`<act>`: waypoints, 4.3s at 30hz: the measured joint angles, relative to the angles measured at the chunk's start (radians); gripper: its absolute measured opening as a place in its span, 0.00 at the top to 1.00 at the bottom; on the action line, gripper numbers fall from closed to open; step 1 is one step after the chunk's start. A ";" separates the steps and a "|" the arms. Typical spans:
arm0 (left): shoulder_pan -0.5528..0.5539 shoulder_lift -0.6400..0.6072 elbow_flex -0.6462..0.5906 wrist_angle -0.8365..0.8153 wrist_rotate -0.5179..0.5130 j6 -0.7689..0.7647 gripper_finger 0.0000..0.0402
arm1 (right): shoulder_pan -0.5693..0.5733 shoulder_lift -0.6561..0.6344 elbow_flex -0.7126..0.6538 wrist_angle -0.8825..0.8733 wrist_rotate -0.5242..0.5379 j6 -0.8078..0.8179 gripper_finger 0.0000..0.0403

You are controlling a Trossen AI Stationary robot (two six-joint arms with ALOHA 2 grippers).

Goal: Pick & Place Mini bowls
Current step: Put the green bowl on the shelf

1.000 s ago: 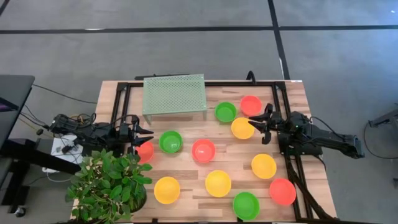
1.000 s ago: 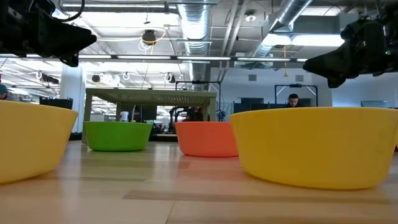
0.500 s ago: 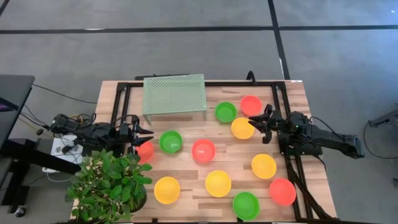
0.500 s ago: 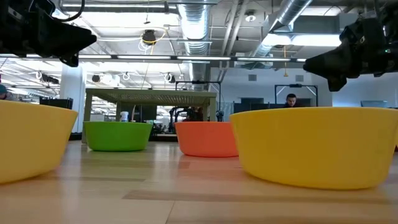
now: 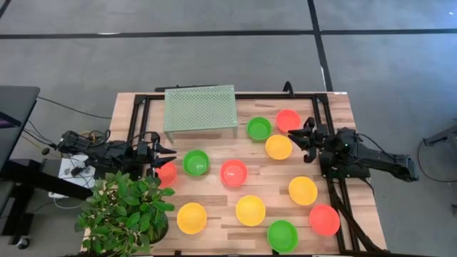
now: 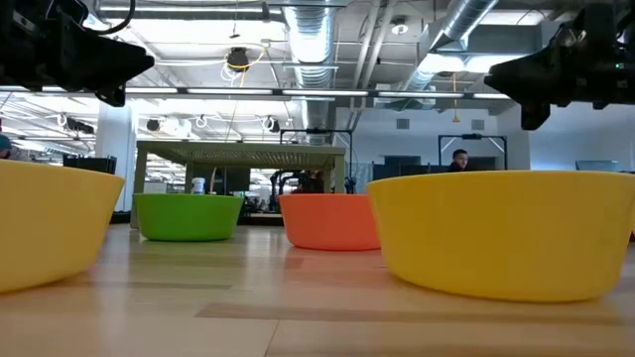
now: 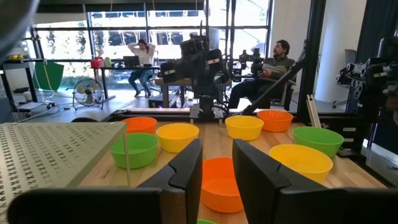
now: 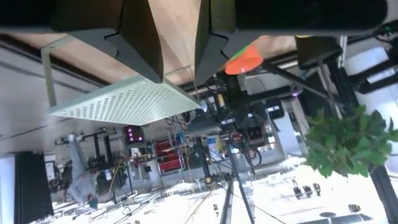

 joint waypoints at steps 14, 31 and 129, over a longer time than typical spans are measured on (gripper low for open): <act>0.000 0.000 0.000 0.037 0.019 -0.058 0.78 | 0.068 0.013 0.024 0.115 -0.055 -0.074 0.78; 0.000 0.435 0.377 -0.108 -0.120 -0.238 0.78 | 0.141 0.489 0.186 0.241 -0.059 -0.120 0.78; 0.598 1.123 1.078 -1.041 0.074 -0.014 0.98 | 0.242 1.189 0.521 0.275 0.054 -0.319 0.45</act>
